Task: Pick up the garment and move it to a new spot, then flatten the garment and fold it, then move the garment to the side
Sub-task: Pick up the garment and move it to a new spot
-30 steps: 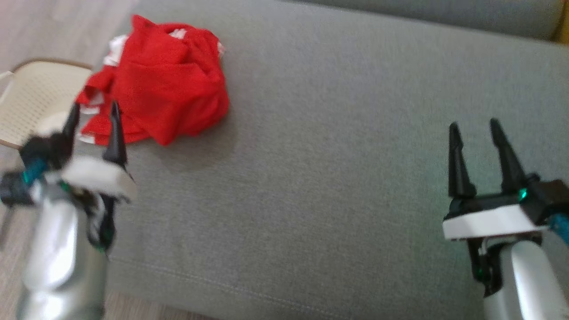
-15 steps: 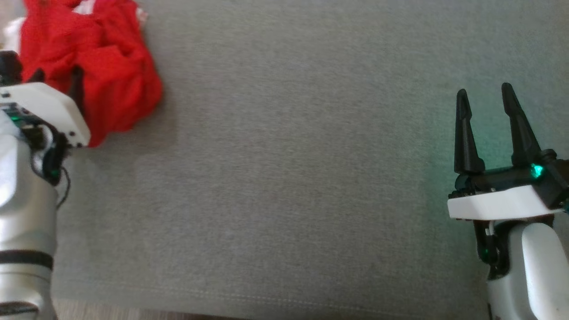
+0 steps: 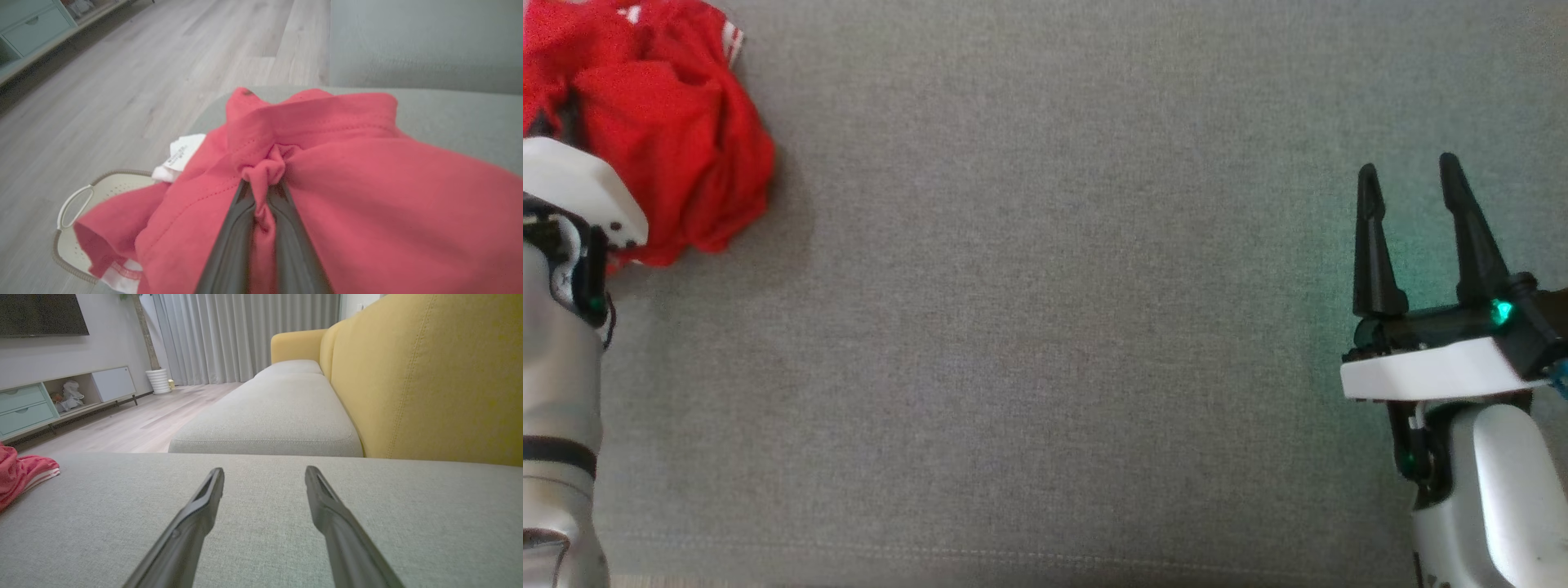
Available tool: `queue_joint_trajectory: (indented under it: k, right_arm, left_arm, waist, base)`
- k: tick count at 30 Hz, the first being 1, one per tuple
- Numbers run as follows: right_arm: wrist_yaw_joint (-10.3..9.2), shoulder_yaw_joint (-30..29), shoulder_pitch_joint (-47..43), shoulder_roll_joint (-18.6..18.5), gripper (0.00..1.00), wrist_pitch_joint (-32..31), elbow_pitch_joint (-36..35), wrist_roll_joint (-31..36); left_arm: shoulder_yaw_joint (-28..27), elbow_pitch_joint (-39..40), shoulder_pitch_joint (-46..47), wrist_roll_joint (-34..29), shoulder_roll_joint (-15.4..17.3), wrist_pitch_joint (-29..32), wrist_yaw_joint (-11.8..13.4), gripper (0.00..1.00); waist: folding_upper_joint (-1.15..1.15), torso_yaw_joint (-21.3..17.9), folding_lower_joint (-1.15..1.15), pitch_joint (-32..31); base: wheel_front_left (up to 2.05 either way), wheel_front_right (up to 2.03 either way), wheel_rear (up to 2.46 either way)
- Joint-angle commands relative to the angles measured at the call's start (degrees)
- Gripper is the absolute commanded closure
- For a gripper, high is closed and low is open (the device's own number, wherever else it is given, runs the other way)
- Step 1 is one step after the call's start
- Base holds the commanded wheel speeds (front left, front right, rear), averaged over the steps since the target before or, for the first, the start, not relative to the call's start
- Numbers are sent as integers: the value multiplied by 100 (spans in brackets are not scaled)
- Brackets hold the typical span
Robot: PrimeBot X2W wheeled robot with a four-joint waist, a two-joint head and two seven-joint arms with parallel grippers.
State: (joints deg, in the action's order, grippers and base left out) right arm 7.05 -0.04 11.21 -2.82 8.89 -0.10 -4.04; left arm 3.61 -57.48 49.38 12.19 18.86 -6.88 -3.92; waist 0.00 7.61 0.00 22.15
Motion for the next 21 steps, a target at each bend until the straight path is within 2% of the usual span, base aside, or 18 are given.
queue_joint_trajectory:
  k: [1,5,9,17,21]
  right_arm:
    - [44,172,74,-10,0,74,-113,-42]
    - [44,225,38,-8,0,116,45,-105]
    - [44,262,-32,-7,0,184,215,-222]
    - [44,307,-116,-7,0,337,445,-443]
    - [44,143,-106,-7,0,415,505,-487]
  left_arm:
    - [-164,201,259,-17,355,-268,96,100]
    - [-178,444,262,-8,332,-637,163,100]
    - [-183,1006,205,-17,308,-775,188,100]
    - [-51,2335,-170,-22,88,-800,154,100]
    - [172,3041,-393,-31,-103,-573,124,100]
  waist:
    - [0,41,0,-177]
    - [0,71,0,-469]
    - [0,75,0,-772]
    - [0,-91,0,-1212]
    - [0,-284,0,-1358]
  base:
    - [0,0,0]
    - [0,0,0]
    - [0,0,0]
    - [0,0,0]
    - [0,0,0]
